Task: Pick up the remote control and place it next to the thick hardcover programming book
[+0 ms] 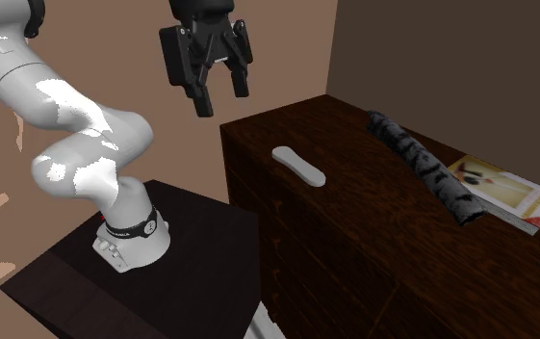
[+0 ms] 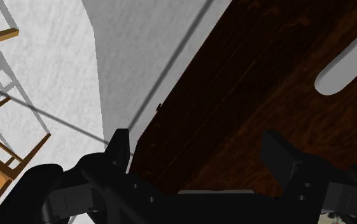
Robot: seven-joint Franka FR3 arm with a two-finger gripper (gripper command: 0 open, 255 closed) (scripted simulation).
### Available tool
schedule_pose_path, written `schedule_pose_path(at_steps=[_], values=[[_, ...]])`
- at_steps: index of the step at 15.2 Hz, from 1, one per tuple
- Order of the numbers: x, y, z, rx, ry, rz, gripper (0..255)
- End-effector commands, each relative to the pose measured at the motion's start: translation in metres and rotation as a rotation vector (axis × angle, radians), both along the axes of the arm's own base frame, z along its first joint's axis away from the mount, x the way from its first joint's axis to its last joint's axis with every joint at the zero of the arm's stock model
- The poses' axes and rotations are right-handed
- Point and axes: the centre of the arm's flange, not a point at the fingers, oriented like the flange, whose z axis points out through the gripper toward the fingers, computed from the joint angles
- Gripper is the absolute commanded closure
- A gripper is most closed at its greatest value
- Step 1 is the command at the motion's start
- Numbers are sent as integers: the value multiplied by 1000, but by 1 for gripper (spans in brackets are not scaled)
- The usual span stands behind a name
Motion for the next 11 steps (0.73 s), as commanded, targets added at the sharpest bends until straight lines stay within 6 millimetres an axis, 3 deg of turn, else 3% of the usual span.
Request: schedule_pose_path(at_steps=[1,11], values=[[0,0,0,0,0,0,0],[5,95,-87,41,54,-134,0]])
